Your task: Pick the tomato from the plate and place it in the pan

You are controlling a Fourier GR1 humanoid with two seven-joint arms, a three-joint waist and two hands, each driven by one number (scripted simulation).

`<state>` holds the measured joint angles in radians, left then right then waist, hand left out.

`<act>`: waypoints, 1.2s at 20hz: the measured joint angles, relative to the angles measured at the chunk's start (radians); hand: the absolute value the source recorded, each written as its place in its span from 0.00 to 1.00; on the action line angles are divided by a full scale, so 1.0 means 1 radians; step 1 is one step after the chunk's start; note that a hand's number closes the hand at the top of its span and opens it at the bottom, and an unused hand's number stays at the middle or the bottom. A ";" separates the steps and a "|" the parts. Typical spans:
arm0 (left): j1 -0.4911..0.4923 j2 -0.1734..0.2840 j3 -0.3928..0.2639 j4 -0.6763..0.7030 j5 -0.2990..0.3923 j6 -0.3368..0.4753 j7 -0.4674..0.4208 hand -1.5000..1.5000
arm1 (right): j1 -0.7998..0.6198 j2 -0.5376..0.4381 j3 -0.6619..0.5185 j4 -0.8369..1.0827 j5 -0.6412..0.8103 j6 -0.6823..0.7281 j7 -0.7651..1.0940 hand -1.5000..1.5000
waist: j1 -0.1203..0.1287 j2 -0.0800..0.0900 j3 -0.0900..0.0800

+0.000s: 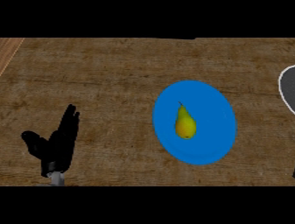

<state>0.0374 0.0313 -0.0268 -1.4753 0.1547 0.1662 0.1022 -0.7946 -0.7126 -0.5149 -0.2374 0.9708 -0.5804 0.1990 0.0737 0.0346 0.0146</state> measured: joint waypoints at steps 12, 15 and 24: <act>0.014 0.002 0.018 -0.001 0.006 0.015 0.022 0.50 | -0.019 0.016 -0.340 -0.077 -0.413 0.125 -0.405 0.00 | -0.040 -0.016 0.000; 0.024 0.009 0.027 -0.008 0.012 0.012 0.025 0.50 | 0.021 0.001 -0.418 -0.074 -0.511 0.228 -0.505 0.00 | -0.048 -0.021 -0.002; 0.036 0.012 0.032 -0.011 0.009 0.018 0.038 0.50 | 0.151 -0.001 -0.485 -0.080 -0.677 0.549 -0.698 0.00 | -0.068 -0.035 -0.009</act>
<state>0.0735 0.0435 0.0051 -1.4866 0.1633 0.1837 0.1398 -0.6437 -0.7141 -1.0002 -0.3172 0.2942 -0.0314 -0.4986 0.0062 -0.0007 0.0060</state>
